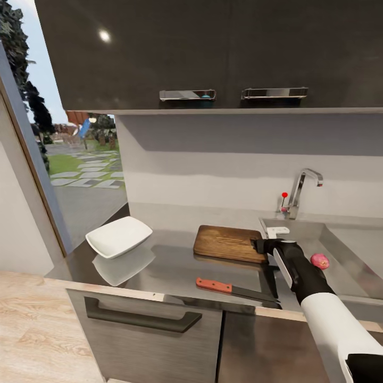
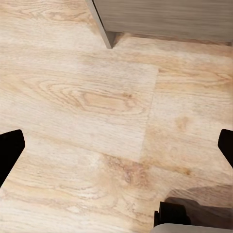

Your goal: In the kitchen, take the Vidalia onion out of the sink, dice it on the chopping board with the paring knife, put the diced onion into the bowl on the countertop, then place both the paring knife and the chopping board into the sink.

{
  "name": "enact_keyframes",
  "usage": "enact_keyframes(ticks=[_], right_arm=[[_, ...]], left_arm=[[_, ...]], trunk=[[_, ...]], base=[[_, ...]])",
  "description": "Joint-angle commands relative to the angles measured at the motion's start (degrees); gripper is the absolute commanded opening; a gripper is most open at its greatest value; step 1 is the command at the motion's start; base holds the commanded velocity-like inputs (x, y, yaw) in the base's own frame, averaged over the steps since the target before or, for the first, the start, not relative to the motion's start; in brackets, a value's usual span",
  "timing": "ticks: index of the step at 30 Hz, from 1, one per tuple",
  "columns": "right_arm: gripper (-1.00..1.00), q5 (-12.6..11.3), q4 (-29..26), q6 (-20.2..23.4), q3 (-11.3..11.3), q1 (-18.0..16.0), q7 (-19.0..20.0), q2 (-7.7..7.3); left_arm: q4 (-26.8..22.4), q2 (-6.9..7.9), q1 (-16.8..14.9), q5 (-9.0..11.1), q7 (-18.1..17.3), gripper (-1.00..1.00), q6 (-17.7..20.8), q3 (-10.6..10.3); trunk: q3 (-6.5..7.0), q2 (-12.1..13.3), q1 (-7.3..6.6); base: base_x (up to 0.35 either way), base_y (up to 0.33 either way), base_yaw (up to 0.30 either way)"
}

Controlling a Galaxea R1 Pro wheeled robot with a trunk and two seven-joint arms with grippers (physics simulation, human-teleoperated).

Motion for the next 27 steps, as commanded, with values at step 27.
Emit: enact_keyframes(ticks=[27], right_arm=[[-1.00,0.08,2.13,0.21,0.08,-0.03,2.91,-0.03]], left_arm=[[0.03,0.01,-0.03,0.26,0.22,1.00,-0.18,-0.27]], trunk=[[-0.06,-0.03,0.00]], base=[[0.000,0.000,0.000]])
